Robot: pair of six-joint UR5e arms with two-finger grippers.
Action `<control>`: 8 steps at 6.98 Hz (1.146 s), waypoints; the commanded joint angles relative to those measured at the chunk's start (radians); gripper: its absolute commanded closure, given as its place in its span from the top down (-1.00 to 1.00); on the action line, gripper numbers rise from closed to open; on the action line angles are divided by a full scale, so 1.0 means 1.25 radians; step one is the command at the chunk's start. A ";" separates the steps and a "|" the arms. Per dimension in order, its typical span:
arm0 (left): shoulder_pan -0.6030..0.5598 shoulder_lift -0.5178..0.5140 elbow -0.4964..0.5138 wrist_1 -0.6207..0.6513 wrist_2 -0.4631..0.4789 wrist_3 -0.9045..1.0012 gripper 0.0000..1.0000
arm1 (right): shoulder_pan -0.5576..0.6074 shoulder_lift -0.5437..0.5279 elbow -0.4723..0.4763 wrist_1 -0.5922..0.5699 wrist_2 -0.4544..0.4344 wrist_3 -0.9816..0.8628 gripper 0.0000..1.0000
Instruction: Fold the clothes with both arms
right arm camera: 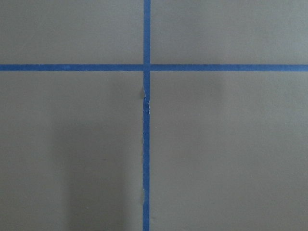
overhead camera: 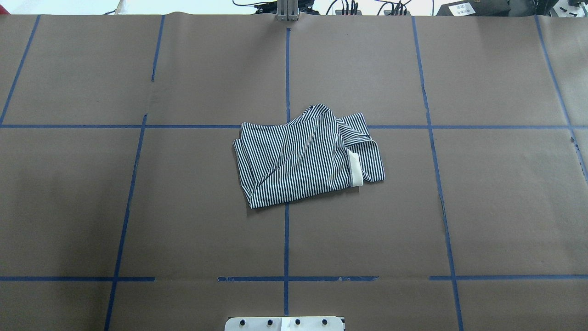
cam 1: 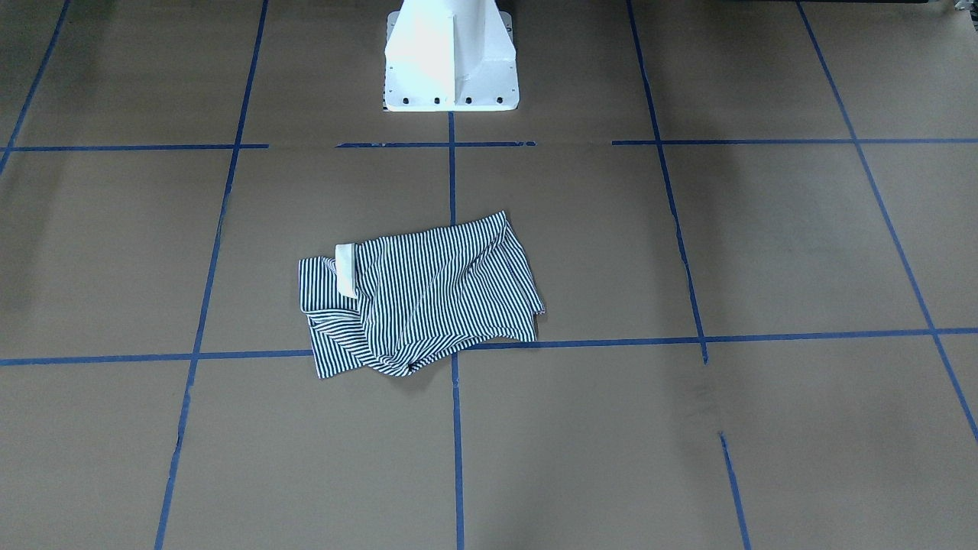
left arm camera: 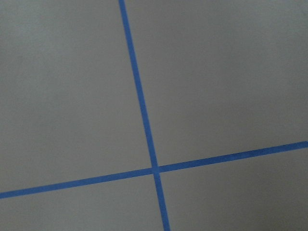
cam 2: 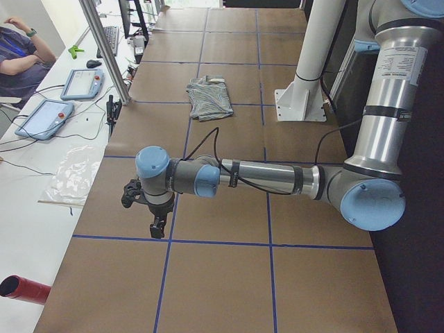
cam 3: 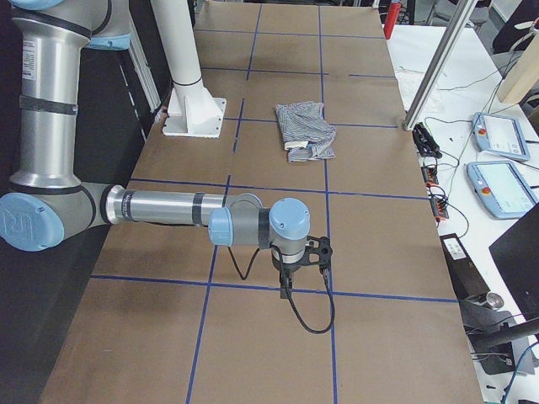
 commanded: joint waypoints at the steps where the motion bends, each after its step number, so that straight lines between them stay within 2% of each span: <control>1: -0.036 0.001 -0.007 0.072 0.000 0.083 1.00 | -0.066 -0.003 0.031 0.000 -0.066 0.014 1.00; 4: -0.037 0.001 -0.004 0.077 0.001 0.072 1.00 | -0.067 -0.007 0.020 0.005 -0.044 0.011 1.00; 5: -0.037 0.033 -0.007 0.069 0.006 0.076 1.00 | -0.067 -0.008 0.001 0.007 -0.040 0.003 1.00; 7: -0.034 0.047 -0.013 0.001 0.014 0.074 1.00 | -0.067 -0.008 -0.002 0.008 -0.041 -0.001 1.00; 8: -0.034 0.048 -0.012 -0.001 0.016 0.073 1.00 | -0.067 -0.009 -0.003 0.008 -0.040 0.000 1.00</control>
